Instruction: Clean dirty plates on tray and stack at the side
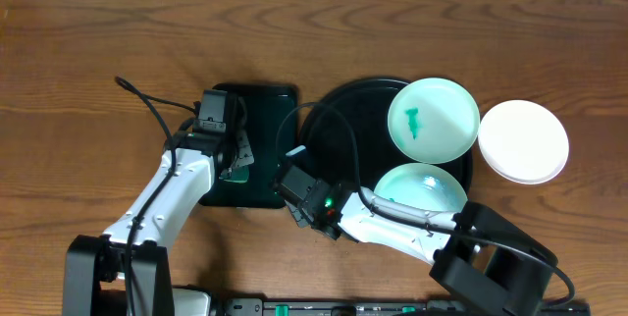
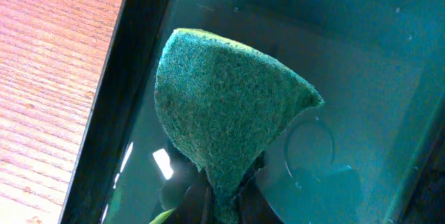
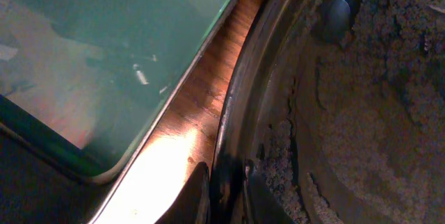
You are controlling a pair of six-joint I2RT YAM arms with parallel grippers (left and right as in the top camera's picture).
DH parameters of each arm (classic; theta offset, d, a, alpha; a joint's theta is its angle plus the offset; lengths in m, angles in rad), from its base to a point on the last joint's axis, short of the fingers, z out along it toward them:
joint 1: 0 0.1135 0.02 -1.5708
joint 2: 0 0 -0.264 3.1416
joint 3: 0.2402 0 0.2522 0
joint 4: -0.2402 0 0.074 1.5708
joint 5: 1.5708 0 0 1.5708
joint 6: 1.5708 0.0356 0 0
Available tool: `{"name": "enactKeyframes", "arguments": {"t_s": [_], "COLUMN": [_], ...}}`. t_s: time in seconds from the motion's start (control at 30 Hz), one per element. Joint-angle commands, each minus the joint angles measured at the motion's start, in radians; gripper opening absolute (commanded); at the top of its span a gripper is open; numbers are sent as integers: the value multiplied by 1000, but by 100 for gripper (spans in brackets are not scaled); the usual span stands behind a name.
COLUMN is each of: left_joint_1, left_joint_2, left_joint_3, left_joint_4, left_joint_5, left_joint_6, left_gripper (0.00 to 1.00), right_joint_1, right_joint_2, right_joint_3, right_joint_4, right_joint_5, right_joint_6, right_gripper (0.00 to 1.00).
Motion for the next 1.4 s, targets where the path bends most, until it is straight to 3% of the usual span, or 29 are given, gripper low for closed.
{"name": "enactKeyframes", "arguments": {"t_s": [0.0,0.7,0.77,1.13,1.37], "left_joint_1": [0,0,0,0,0], "left_joint_2": [-8,-8,-8,-8,-8], "left_joint_3": [-6,-6,-6,-6,-6], "left_joint_4": [-2,-1,-1,-1,-1], "left_joint_5": [-5,-5,-5,-5,-5], "left_joint_6": [2,2,2,2,2], "left_gripper": [8,8,8,8,7], "right_joint_1": [37,47,47,-11,-134], "right_joint_2": [27,-19,-38,-198,-359], "right_joint_3": [-6,-3,-3,-3,-3], "right_joint_4": [16,1,0,-37,-132], "right_joint_5": [-161,-151,-151,-107,-106], "right_joint_6": [2,-6,-13,-12,-13], "right_gripper": [1,4,7,47,49]}}
